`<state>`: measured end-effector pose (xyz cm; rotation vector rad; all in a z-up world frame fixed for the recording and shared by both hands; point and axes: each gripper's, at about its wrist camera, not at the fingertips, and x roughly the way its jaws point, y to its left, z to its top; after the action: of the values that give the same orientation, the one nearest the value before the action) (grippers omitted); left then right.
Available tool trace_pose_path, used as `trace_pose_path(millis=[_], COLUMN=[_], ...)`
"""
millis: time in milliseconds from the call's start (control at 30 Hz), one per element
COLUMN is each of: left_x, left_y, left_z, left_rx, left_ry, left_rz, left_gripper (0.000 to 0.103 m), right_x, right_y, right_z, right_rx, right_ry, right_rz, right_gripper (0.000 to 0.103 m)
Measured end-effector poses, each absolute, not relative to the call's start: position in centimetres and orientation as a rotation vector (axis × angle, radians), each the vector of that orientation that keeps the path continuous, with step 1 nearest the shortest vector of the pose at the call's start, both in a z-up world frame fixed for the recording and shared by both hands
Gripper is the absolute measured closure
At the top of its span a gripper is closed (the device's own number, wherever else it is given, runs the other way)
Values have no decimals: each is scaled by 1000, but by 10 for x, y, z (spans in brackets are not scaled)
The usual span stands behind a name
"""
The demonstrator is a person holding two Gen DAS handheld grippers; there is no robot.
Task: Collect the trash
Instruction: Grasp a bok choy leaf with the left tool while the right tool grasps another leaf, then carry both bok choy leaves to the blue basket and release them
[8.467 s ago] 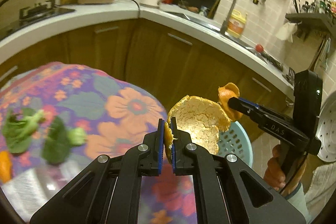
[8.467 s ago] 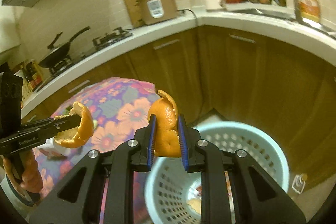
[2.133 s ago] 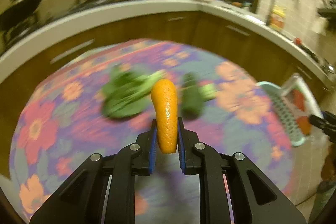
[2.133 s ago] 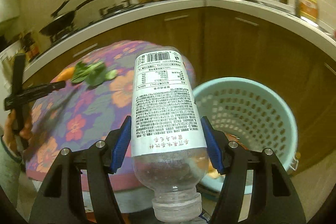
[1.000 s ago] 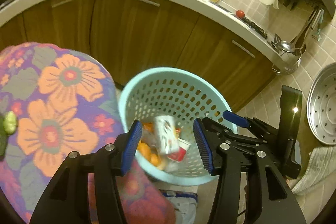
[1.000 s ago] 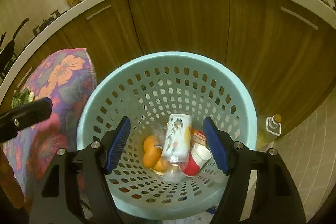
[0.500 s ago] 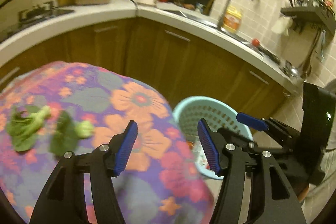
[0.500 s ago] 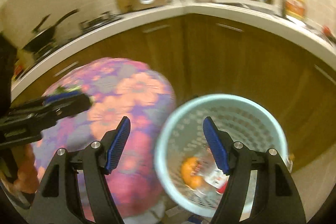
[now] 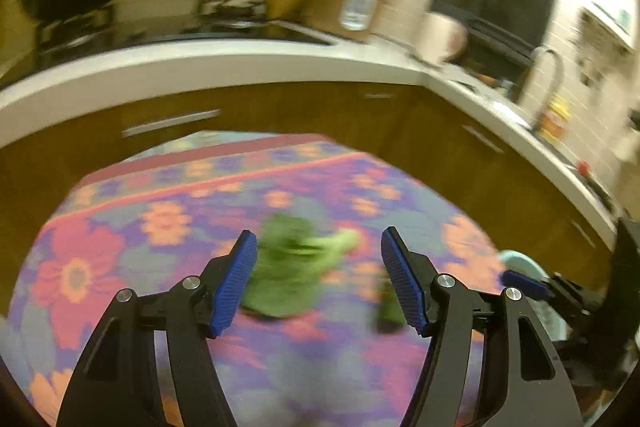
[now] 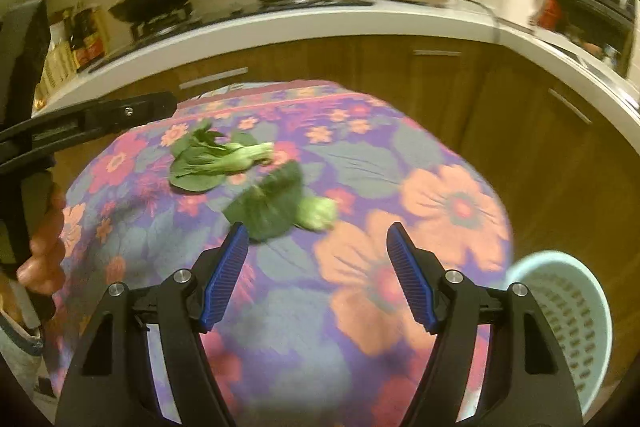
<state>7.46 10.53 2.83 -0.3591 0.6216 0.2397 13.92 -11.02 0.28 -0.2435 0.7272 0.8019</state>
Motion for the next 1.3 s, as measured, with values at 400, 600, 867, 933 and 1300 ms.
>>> trace_pose_path(millis=[400, 600, 867, 933, 1300], left_x=[103, 113, 112, 111, 97], left_y=[137, 122, 117, 113, 101], left_z=[-20, -31, -31, -29, -10], left_rx=[-496, -418, -392, -371, -372], left_ry=[737, 783, 776, 769, 714], left_rz=[191, 202, 184, 184, 126], left_gripper=[40, 45, 71, 76, 93], right_x=[164, 165, 166, 168, 164], right_y=[-48, -41, -44, -48, -79], right_z=[-22, -29, -29, -27, -13], right_rx=[-301, -349, -355, -337, -193], right_ry=[806, 812, 786, 785, 759], right_rz=[803, 761, 684, 671, 750], right_gripper=[35, 36, 64, 79, 102])
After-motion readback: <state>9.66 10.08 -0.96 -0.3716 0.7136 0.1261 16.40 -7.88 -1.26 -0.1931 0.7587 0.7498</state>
